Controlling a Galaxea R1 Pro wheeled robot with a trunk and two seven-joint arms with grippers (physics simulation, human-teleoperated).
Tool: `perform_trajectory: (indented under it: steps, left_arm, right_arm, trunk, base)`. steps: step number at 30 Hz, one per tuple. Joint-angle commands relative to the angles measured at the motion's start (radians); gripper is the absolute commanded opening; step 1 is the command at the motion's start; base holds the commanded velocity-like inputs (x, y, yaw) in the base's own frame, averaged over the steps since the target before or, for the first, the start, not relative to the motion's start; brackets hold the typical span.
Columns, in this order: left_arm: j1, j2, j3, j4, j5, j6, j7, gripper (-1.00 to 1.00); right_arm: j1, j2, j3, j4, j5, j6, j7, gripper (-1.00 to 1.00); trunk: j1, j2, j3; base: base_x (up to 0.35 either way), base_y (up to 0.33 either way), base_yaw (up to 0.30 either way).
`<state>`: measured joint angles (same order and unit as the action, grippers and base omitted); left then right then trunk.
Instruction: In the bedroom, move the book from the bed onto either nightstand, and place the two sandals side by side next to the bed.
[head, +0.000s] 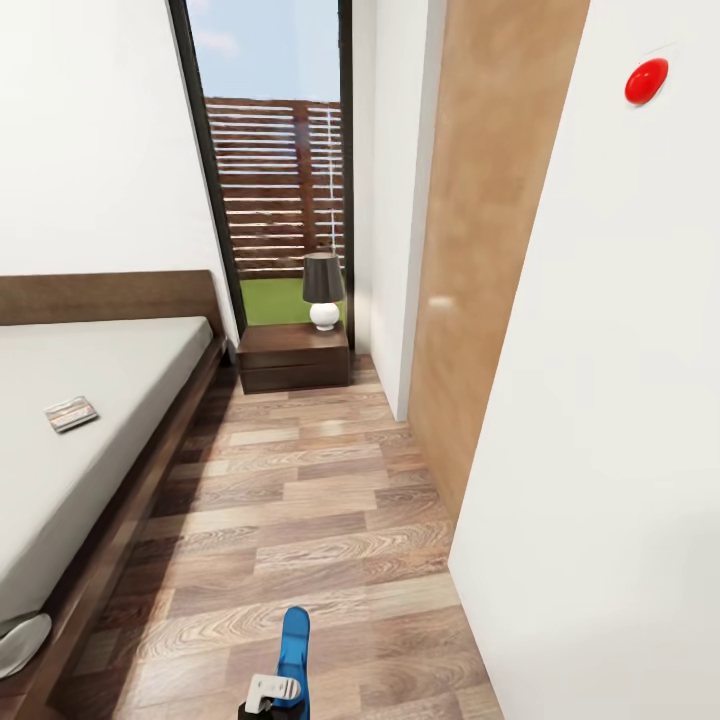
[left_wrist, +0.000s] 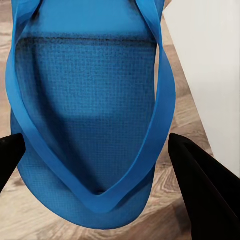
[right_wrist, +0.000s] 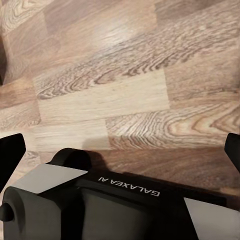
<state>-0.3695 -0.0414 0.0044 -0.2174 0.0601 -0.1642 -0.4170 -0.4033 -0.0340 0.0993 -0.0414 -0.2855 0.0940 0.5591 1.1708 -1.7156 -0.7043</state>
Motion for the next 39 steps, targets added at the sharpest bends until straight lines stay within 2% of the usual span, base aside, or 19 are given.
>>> perform_trajectory:
  steps: [1, 11, 18, 39]
  left_arm:
    - [0.000, 0.000, 0.000, 0.001, 0.006, -0.001, -0.003, -1.00]
    - [-0.001, 0.000, 0.000, 0.001, 0.006, -0.001, -0.003, -1.00]
    - [-0.001, 0.000, 0.000, 0.001, 0.006, -0.001, -0.003, -1.00]
    - [-0.001, 0.000, 0.000, 0.001, 0.006, -0.001, -0.003, -1.00]
  right_arm:
    - [0.000, -0.001, 0.008, -0.002, -0.011, 0.007, 0.002, 1.00]
    - [0.000, -0.001, 0.008, -0.002, -0.011, 0.007, 0.002, 1.00]
    - [0.000, -0.001, 0.008, -0.002, -0.011, 0.007, 0.002, 1.00]
    - [0.000, -0.001, 0.008, -0.002, -0.011, 0.007, 0.002, 1.00]
  trunk:
    - [0.000, 0.000, -0.001]
    - [0.000, 0.000, -0.001]
    - [0.000, 0.000, -0.001]
    - [0.000, 0.000, -0.001]
  base:
    - [0.008, -0.001, 0.000]
    - [0.157, 0.000, 0.000]
    - [0.026, 0.000, 0.027]
    - [0.000, 0.000, 0.276]
